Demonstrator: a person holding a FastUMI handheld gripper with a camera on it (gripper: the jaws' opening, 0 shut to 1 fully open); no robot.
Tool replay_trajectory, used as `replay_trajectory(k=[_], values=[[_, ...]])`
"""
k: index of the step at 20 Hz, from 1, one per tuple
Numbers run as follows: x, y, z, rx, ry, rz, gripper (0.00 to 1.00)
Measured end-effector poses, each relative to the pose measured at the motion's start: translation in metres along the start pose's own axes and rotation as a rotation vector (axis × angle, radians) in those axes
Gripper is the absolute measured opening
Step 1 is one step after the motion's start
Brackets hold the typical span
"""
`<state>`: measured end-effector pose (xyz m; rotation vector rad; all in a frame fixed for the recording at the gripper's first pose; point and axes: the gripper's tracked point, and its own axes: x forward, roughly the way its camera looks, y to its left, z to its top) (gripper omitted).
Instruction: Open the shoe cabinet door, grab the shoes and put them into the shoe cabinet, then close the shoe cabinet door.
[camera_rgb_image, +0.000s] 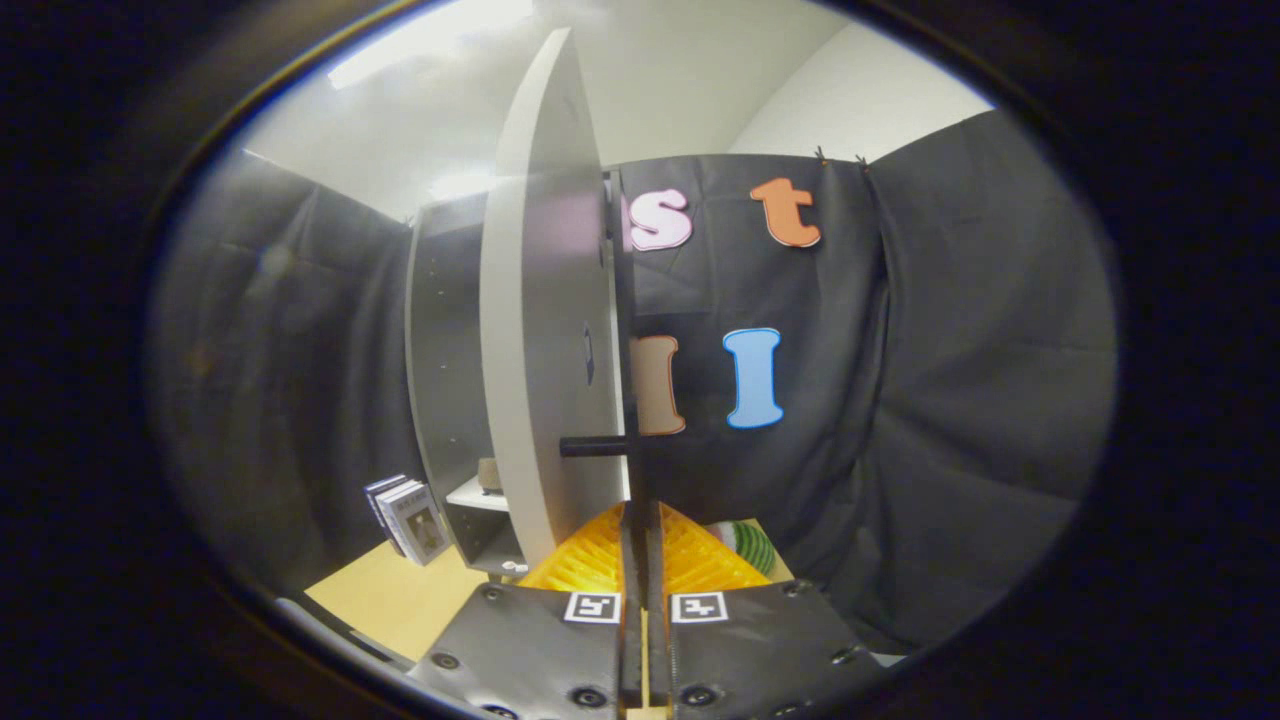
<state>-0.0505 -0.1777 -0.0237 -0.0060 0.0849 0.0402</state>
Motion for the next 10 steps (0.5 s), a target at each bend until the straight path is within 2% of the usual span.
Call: replay_trajectory(k=[6,10], values=[[-0.043,0.006,0.006,-0.028,-0.045,-0.035,0.03],[-0.063,0.029,0.011,-0.052,-0.106,-0.043,0.03]])
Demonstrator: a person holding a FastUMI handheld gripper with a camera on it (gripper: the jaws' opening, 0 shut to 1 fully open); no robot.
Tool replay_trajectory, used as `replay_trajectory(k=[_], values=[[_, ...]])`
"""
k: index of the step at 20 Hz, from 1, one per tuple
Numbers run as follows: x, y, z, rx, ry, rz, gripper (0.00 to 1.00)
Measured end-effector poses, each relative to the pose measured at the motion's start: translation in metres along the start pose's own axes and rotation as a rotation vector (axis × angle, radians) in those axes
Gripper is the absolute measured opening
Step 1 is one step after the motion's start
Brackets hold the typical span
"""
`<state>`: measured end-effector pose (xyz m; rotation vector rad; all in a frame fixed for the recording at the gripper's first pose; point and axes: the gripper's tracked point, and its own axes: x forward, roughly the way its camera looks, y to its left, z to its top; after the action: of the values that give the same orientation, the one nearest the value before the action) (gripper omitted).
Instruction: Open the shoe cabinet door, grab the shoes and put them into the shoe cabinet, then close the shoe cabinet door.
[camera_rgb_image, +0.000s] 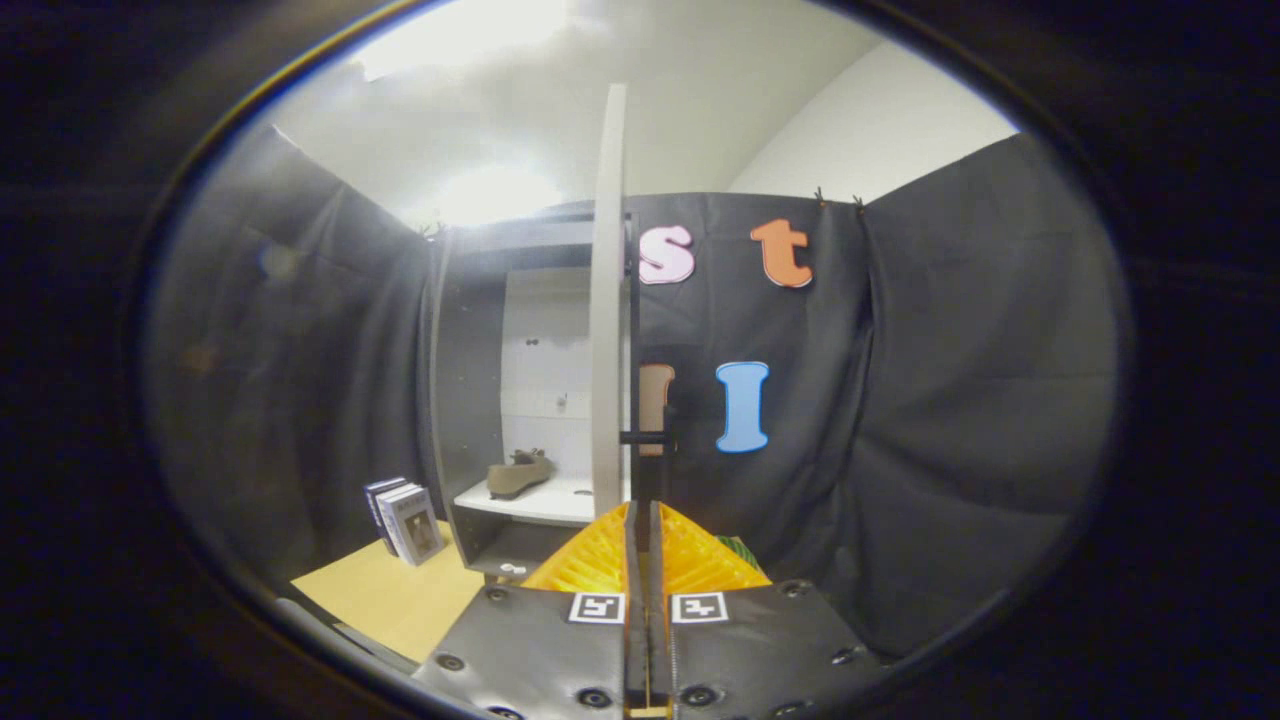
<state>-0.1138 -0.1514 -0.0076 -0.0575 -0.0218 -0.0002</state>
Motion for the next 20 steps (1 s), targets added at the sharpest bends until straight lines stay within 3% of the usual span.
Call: replay_trajectory(k=[10,17,20], values=[[0.026,0.133,0.006,-0.036,-0.066,0.038,0.04],[0.049,0.200,-0.008,-0.012,-0.040,0.003,0.04],[0.051,0.211,-0.005,-0.005,-0.056,-0.028,0.10]])
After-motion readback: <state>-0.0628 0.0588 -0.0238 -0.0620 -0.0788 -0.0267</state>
